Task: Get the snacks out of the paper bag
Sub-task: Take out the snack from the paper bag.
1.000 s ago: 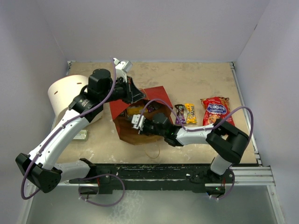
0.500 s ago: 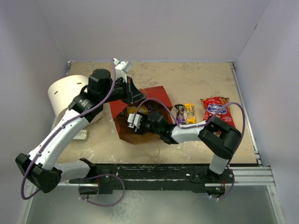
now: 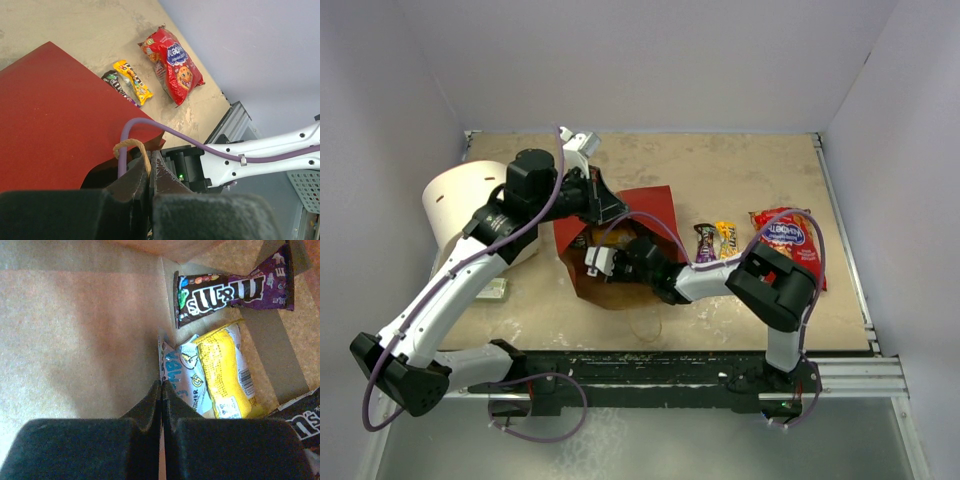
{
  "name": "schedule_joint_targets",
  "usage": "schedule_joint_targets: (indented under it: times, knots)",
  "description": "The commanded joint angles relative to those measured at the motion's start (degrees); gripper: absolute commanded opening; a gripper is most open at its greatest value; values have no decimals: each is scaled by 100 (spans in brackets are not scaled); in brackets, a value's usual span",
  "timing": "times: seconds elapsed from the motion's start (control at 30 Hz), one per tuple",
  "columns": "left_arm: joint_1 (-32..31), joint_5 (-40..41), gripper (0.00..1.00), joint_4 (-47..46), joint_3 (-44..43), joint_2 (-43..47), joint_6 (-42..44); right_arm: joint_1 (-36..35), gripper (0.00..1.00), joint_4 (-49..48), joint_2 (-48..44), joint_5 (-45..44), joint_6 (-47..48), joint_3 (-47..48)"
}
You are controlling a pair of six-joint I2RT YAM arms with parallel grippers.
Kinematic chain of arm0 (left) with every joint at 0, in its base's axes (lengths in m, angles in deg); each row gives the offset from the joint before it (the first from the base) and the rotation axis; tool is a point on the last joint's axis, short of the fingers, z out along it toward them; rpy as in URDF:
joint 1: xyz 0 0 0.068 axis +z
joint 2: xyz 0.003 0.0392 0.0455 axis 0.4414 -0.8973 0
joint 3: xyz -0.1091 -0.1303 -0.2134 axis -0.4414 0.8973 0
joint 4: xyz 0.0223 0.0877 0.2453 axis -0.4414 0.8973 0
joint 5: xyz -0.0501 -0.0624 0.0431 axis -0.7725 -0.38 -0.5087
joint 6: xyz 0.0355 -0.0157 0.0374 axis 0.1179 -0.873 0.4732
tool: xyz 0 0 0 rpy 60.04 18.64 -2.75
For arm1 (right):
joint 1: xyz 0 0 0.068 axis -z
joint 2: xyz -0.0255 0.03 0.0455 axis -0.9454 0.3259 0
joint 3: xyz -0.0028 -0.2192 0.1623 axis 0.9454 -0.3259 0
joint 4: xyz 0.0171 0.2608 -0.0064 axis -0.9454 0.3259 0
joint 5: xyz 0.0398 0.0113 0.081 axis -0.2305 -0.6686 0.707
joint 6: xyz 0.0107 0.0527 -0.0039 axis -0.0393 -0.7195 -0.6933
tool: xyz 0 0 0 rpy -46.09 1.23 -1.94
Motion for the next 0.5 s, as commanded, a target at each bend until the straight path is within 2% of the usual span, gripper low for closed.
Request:
schedule_joint_targets:
  times: [0.0,0.13,0.23,0.47]
  knots:
    - [22,-53,0,-155,-128,236,-235,-7,0,78,-635,76,84,-221]
    - [22,130,0,-322,129,434,-546,-36,0,405,-1362,271,-207,-487]
    - [22,167,0,-208,5,372,-417,-37,0,529,-1894,741,-418,-771]
    - [22,334,0,44,-98,321,-344,-49,0,812,-3006,1122,-1207,-1274]
